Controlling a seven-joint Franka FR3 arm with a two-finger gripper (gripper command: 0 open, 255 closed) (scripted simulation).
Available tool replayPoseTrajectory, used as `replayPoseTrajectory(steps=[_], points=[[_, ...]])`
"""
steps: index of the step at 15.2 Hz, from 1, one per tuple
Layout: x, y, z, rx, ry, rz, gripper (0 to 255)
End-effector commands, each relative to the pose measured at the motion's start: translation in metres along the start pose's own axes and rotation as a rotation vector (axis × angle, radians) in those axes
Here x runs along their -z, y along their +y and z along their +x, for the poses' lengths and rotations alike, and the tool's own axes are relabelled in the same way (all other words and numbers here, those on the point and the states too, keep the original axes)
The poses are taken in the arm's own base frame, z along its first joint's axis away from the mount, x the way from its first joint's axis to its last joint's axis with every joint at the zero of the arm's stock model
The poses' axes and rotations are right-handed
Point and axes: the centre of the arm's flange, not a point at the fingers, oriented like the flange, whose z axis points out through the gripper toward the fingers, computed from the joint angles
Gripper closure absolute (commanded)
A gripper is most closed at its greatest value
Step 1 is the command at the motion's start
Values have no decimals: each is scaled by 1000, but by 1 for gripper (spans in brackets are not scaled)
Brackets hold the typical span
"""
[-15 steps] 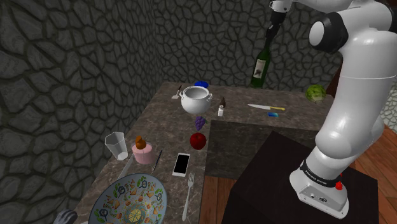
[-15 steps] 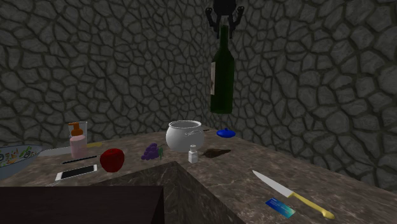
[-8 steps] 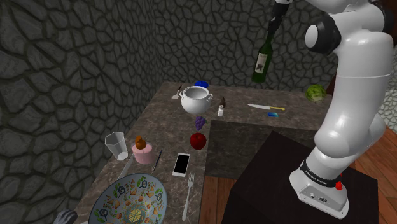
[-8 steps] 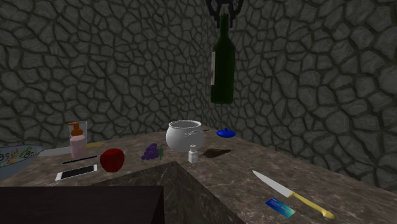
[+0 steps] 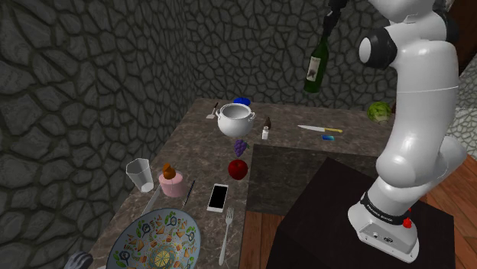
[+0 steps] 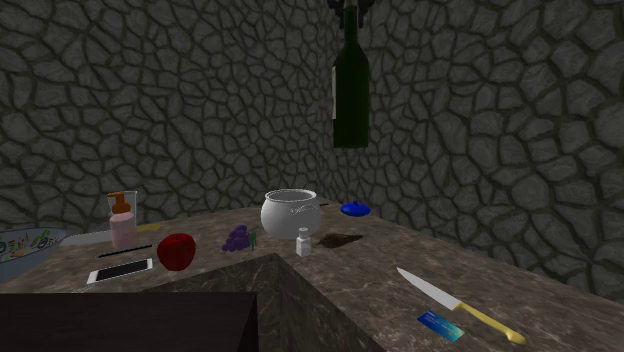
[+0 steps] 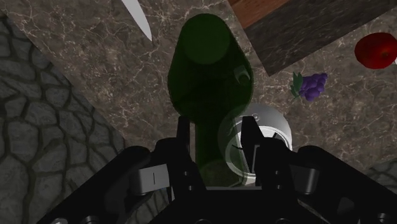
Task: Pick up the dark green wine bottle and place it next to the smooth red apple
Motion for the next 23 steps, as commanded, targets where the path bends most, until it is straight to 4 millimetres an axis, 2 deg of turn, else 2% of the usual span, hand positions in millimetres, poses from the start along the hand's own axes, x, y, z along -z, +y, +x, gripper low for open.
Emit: replayPoseTrajectory(steps=[1,23], points=[[-6,-18,8,1,0,0,255],[-115,-261,122,1,0,0,255]])
